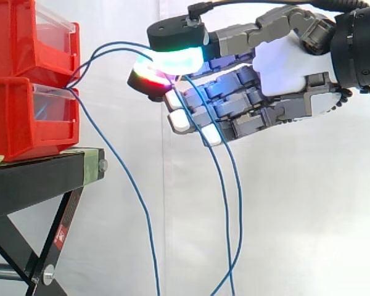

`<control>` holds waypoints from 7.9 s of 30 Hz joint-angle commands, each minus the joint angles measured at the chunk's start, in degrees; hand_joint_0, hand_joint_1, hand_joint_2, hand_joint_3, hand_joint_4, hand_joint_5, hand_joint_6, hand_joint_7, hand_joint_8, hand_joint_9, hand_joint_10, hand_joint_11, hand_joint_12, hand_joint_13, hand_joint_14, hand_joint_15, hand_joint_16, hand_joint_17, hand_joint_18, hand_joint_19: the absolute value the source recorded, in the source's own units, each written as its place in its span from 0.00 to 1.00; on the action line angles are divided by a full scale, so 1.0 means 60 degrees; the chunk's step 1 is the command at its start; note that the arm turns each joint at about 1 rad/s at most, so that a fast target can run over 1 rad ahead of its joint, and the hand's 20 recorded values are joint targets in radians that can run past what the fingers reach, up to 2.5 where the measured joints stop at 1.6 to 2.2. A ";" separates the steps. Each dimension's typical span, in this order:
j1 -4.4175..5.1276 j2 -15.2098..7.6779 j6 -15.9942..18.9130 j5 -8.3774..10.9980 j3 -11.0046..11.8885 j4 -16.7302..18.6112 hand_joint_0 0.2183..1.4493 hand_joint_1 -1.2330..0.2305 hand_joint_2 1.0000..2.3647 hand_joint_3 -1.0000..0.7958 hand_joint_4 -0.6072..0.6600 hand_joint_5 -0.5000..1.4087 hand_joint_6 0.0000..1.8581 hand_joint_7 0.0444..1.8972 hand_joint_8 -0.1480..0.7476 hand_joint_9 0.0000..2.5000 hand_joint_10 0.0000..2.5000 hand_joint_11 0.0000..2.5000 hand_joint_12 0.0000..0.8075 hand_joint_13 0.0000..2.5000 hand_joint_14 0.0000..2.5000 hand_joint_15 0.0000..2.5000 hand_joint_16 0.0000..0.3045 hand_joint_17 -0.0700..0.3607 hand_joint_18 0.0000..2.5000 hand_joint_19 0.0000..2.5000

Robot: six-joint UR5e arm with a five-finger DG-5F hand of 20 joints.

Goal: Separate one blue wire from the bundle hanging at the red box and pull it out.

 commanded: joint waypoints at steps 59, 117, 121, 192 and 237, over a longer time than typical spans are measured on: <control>0.0000 0.0001 -0.0031 0.0009 0.0000 -0.0016 0.29 0.32 0.00 0.31 0.65 0.14 0.43 0.57 0.55 0.23 0.01 0.52 0.52 0.27 0.01 0.39 0.17 0.43 0.26 0.43; 0.0059 0.0001 -0.0045 0.0009 0.0000 -0.0016 0.28 0.44 0.01 0.40 0.62 0.17 0.40 0.62 0.55 0.35 0.01 0.53 0.51 0.31 0.01 0.40 0.16 0.42 0.30 0.43; 0.0073 0.0001 -0.0045 0.0009 0.0000 -0.0016 0.25 0.44 0.01 0.36 0.63 0.17 0.39 0.62 0.56 0.34 0.01 0.53 0.53 0.31 0.01 0.40 0.17 0.43 0.29 0.43; 0.0103 0.0001 -0.0045 0.0009 0.0000 -0.0016 0.32 0.32 0.02 0.61 0.32 0.19 0.45 0.65 0.48 0.45 0.01 0.55 0.48 0.34 0.01 0.36 0.16 0.41 0.32 0.38; 0.0278 0.0001 -0.0880 0.0024 0.0000 -0.0865 0.31 0.28 0.01 0.65 0.29 0.21 0.45 0.63 0.45 0.21 0.01 0.22 0.46 0.04 0.00 0.10 0.19 0.46 0.07 0.14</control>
